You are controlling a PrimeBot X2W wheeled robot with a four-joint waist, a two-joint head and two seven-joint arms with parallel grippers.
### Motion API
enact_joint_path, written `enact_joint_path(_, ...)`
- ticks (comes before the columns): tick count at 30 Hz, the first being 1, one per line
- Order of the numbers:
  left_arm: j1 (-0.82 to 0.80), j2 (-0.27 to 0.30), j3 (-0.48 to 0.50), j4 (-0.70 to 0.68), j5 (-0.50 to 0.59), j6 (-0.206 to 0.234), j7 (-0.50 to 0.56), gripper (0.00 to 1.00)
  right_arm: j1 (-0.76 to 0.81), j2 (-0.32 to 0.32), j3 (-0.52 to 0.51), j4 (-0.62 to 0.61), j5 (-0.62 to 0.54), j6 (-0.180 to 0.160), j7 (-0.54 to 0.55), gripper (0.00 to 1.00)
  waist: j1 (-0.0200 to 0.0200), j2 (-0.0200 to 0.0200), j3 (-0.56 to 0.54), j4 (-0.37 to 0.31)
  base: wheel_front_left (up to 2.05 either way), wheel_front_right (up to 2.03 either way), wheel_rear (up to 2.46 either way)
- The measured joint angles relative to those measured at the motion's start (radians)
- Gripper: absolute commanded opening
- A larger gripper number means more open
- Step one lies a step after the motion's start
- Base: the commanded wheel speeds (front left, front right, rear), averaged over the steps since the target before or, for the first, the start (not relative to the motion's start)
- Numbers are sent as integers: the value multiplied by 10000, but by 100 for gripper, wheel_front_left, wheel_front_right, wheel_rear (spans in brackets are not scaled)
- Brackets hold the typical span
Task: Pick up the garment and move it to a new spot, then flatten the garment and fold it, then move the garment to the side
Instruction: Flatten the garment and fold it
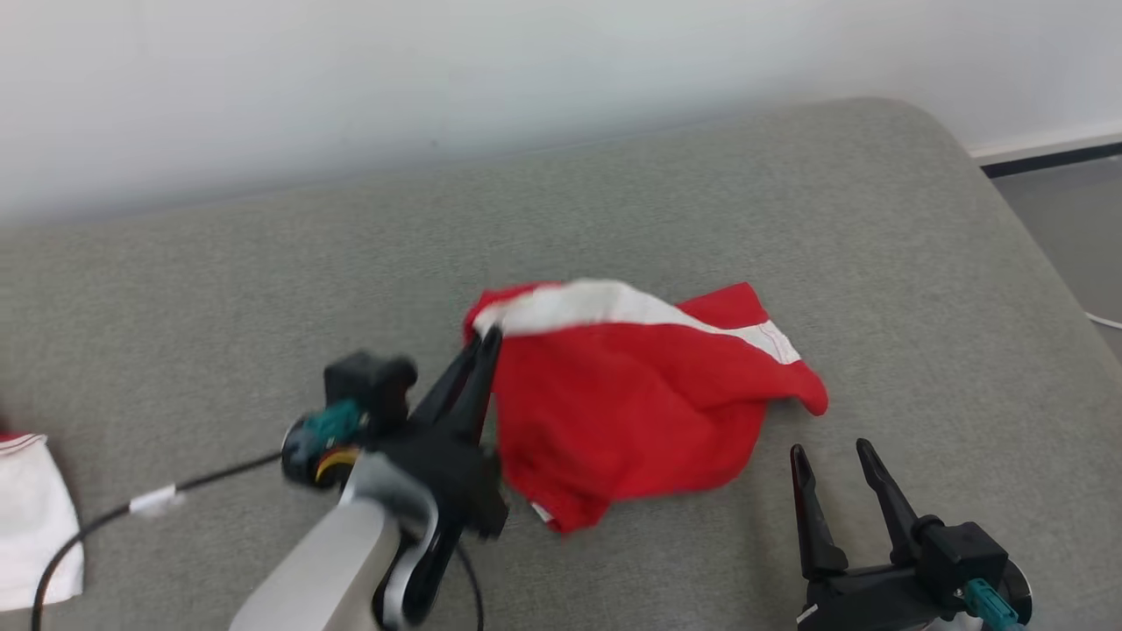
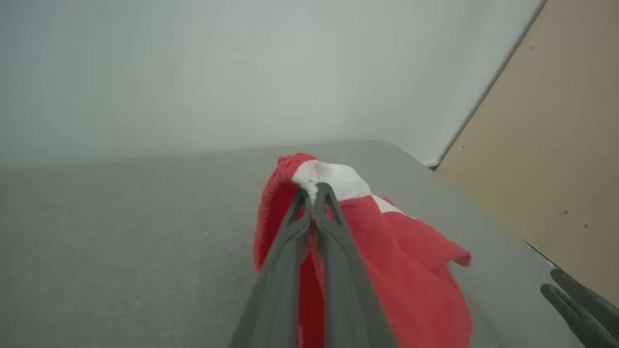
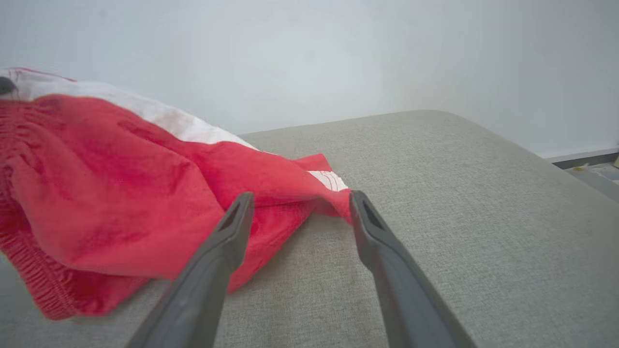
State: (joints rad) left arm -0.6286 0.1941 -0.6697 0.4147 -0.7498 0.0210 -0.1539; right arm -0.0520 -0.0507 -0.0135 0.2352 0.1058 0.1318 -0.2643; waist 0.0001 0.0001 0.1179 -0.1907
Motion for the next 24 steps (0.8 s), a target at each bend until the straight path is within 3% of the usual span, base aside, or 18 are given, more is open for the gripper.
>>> enact_joint_path(5,1498,568,65,-347,-445,184,167,0,-12,-10,46,-21,-94,0,0,100,-1,-1,62,492,0,0,0)
enact_joint_path(12,2513,731,203,-138,-798,460,40,0,-195,-6,245,2,-96,0,2,100,-1,-1,152,1022,0,0,0)
enact_joint_path(13,2553,731,222,-65,-798,493,-33,12,-201,-4,263,17,-96,0,2,100,-1,-1,162,1061,0,0,0)
enact_joint_path(14,2577,721,244,-8,-800,495,-107,65,-206,-4,280,33,-98,0,2,100,0,-1,163,1088,0,0,0)
enact_joint_path(15,2590,700,267,44,-803,495,-174,100,-212,-2,303,44,-109,2,2,100,0,0,151,1099,0,0,0)
enact_joint_path(24,3397,1099,963,-96,-648,984,-945,100,-61,-2,228,138,-268,0,2,100,-1,-1,-205,978,0,0,0)
